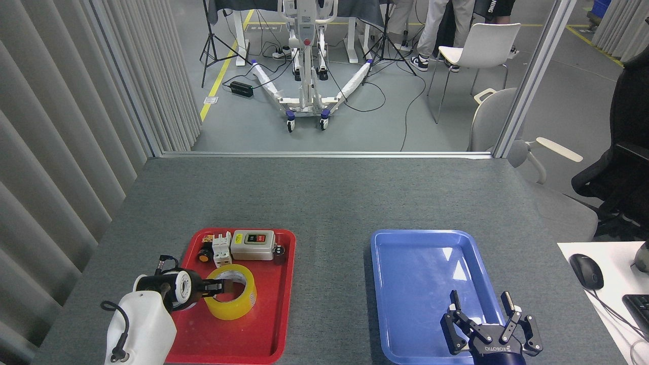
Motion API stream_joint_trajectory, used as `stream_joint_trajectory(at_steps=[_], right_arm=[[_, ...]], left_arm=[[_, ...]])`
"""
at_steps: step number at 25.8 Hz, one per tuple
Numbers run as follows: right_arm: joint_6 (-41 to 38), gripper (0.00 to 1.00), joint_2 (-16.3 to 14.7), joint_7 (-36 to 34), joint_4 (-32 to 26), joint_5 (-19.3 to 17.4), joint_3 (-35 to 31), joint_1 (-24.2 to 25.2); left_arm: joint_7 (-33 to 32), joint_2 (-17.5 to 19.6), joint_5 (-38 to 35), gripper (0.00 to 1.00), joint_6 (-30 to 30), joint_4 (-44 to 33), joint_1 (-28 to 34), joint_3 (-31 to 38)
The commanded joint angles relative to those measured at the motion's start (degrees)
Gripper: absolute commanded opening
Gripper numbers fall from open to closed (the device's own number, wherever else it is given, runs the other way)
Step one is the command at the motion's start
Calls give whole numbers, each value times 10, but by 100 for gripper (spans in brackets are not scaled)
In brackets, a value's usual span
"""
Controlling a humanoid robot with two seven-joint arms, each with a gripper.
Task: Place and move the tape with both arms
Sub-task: 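Grasp the yellow tape roll's rim with the left gripper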
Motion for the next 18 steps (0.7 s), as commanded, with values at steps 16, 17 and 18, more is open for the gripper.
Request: stream_joint_trajectory(at_steps=[16, 17, 18], right_arm=[[0, 100, 1, 0, 1, 0, -1, 2], [0, 100, 1, 0, 1, 0, -2, 1], [0, 100, 0, 0, 1, 0, -2, 1]], left_arm=[[6, 11, 3, 47, -5, 8, -1, -9], [6, 11, 4, 44, -5, 8, -1, -9], [6, 11, 4, 43, -7, 7, -1, -8]])
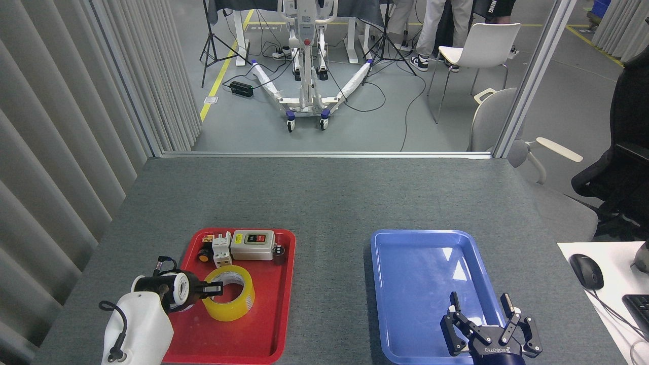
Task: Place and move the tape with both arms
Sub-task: 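Grasp the yellow tape roll's rim with the left gripper, then lift the tape with the left gripper and tilt it upright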
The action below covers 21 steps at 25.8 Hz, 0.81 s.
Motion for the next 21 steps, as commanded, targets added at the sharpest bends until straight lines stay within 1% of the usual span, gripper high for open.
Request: stream_joint_trajectory(at_steps=[1, 3, 4, 7, 12, 15, 17, 18, 20, 21], right_arm=[[0, 100, -1, 1, 0, 0, -1, -1], [0, 100, -1, 1, 0, 0, -1, -1], [0, 100, -1, 0, 1, 0, 0, -1], [0, 100, -1, 1, 3, 0, 0, -1], [0, 100, -1, 0, 4, 0, 0, -1], [-1, 100, -3, 0, 4, 0, 0, -1], [0, 100, -3, 0, 4, 0, 0, -1], [0, 100, -4, 0, 4, 0, -1, -2], [0, 100, -4, 0, 4, 0, -2, -5], [0, 100, -4, 0, 4, 0, -2, -6]], left_arm=[[0, 0, 3, 40, -4, -2, 0, 1], [0, 1, 5, 36, -5, -4, 0, 1], [0, 1, 8, 36, -5, -5, 0, 1], [0, 4, 32, 28, -5, -11, 0, 3], [0, 12, 64, 21, -5, -23, 1, 8], [-2, 15, 85, 17, -11, -38, 2, 22], [-6, 16, 132, 17, -28, -58, 7, 32], [-12, 16, 179, 18, -43, -73, 11, 44], [-27, 18, 249, 19, -83, -99, 32, 68], [-41, 21, 270, 19, -108, -108, 41, 78]])
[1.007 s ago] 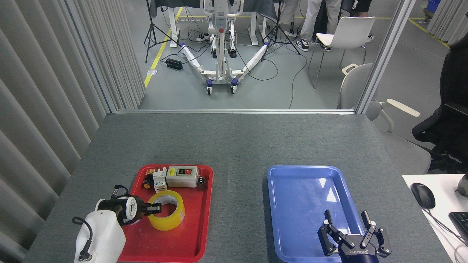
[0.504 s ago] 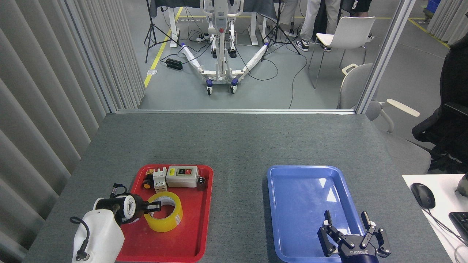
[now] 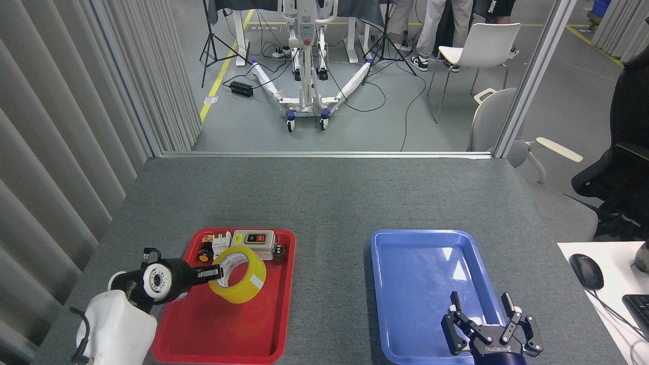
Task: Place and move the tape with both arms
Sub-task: 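Lift the tape with the left gripper and tilt it upright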
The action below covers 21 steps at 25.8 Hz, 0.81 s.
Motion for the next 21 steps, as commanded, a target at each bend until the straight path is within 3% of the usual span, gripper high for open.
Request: stream_joint_trajectory(at_steps=[1, 4, 9, 16, 18, 21], right_arm=[[1, 100, 1, -3, 0, 0, -1, -2], [1, 100, -2, -3, 0, 1, -1, -4], [1, 100, -1, -3, -2, 1, -3, -24], [-8, 100, -34, -6, -19, -6, 15, -40], [-18, 100, -71, -9, -20, -34, 56, -40], [-24, 100, -150, -9, -20, -153, 120, -43]], left_arm=[[-39, 7, 90, 18, -75, -36, 26, 36], [-87, 3, 160, 17, -118, -45, 48, 54], [-106, -11, 293, 17, -115, -61, 88, 58], [-103, -17, 461, 17, -42, -150, 163, 80], [-104, -27, 488, 17, -13, -180, 171, 80], [-104, -47, 493, 17, 70, -223, 185, 80]])
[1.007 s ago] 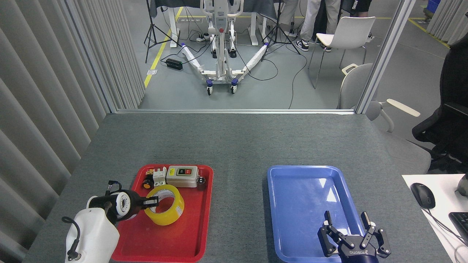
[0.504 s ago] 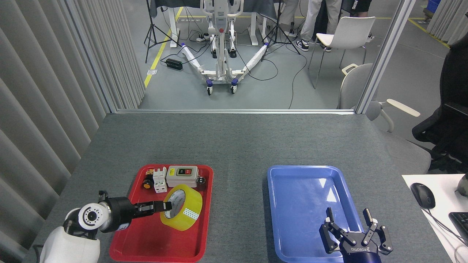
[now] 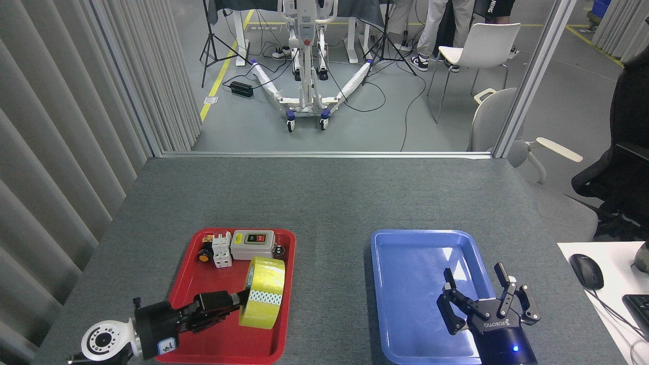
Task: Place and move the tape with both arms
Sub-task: 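Lift the tape with the left gripper and tilt it upright, then reach the right gripper toward the tape held by the left gripper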
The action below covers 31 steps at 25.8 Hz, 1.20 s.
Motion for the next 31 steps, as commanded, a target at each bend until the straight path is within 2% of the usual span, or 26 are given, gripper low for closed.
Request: stream_joint_trajectory(at_steps=[1, 3, 5, 7, 8, 11, 15, 18, 20, 21, 23, 25, 29, 31], right_arm=[[-14, 100, -93, -1, -1, -131, 76, -7], [-57, 100, -154, -1, 0, -229, 111, -21], [-118, 100, -200, -1, 0, -329, 127, -31], [-181, 100, -239, 0, 0, -395, 129, -37], [-211, 100, -256, 0, -1, -407, 130, -38], [-278, 99, -309, -1, -7, -410, 157, -47], [-283, 95, -387, -1, -33, -409, 268, -109], [-286, 93, -416, -1, -51, -407, 322, -149], [-290, 93, -410, 1, -51, -401, 331, -165], [-290, 93, -402, 3, -51, -386, 334, -171], [-289, 93, -359, 5, -43, -351, 344, -191], [-288, 93, -316, 13, -33, -333, 357, -210], [-288, 93, -249, 78, -12, -330, 368, -225], [-289, 93, -236, 86, -12, -330, 377, -227]], left_arm=[[-1, -21, 18, 17, 85, -49, 21, 0], [-3, -30, 21, 17, 98, -56, 36, 0], [-10, -34, 36, 17, 98, -69, 51, 0], [-27, -35, 69, 17, 92, -69, 58, -1], [-35, -35, 81, 17, 88, -69, 59, -1], [-57, -39, 100, 17, 83, -69, 67, -1], [-63, -41, 109, 17, 72, -69, 71, -2], [-63, -43, 109, 17, 64, -69, 71, -2], [-62, -43, 109, 17, 55, -69, 72, -2], [-62, -43, 109, 17, 49, -69, 72, -2], [-62, -43, 109, 17, 41, -69, 72, -2], [-62, -43, 109, 17, 40, -69, 72, -2], [-62, -43, 109, 17, 39, -69, 72, -2], [-61, -43, 108, 17, 35, -69, 72, -2]])
